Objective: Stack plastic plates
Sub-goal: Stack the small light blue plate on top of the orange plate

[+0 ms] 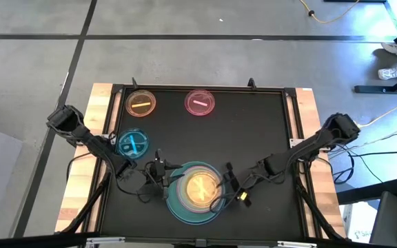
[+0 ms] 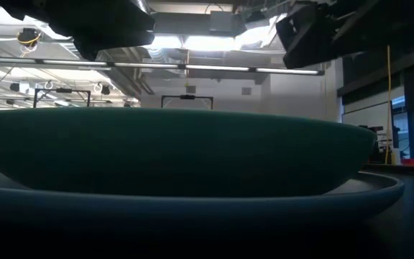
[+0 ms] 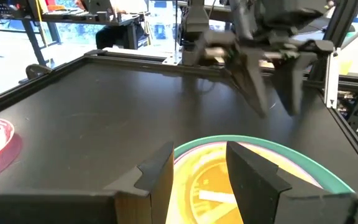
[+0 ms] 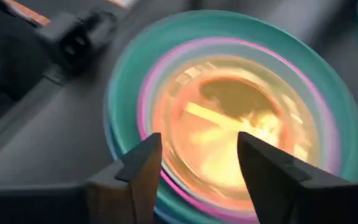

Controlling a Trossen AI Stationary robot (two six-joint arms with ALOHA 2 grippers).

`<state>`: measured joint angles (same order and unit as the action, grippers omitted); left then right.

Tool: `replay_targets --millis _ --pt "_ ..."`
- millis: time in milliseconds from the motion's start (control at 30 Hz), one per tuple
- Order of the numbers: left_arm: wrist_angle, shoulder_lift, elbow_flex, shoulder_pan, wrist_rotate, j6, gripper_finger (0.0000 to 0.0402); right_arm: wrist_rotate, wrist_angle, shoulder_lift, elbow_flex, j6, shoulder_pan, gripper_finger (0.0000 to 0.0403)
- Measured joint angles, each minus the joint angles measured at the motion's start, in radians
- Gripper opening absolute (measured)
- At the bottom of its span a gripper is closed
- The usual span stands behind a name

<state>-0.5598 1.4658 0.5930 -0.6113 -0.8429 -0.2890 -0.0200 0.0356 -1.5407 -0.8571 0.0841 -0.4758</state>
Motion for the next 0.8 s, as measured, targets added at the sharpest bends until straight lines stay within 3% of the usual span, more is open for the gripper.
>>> replay_targets --millis 200,400,633,800 --pt "0.0 0.0 0.0 0.029 0.003 0.0 0.0141 -0.145 -0.154 0.125 0.019 0.026 0.0 0.022" --pt "0.062 -0.014 0.003 0.086 0.106 0.003 0.0141 -0.229 -0.133 0.261 0.184 -0.003 0.0 0.022" --pt "0.693 -0.098 0.167 0.093 0.118 -0.197 0.0141 -0.285 0.059 0.399 0.451 -0.092 0.025 0.0221" --pt "1.091 -0.107 0.253 0.095 0.219 -0.446 0.0141 -0.286 0.269 0.406 0.61 -0.132 0.082 0.0221"
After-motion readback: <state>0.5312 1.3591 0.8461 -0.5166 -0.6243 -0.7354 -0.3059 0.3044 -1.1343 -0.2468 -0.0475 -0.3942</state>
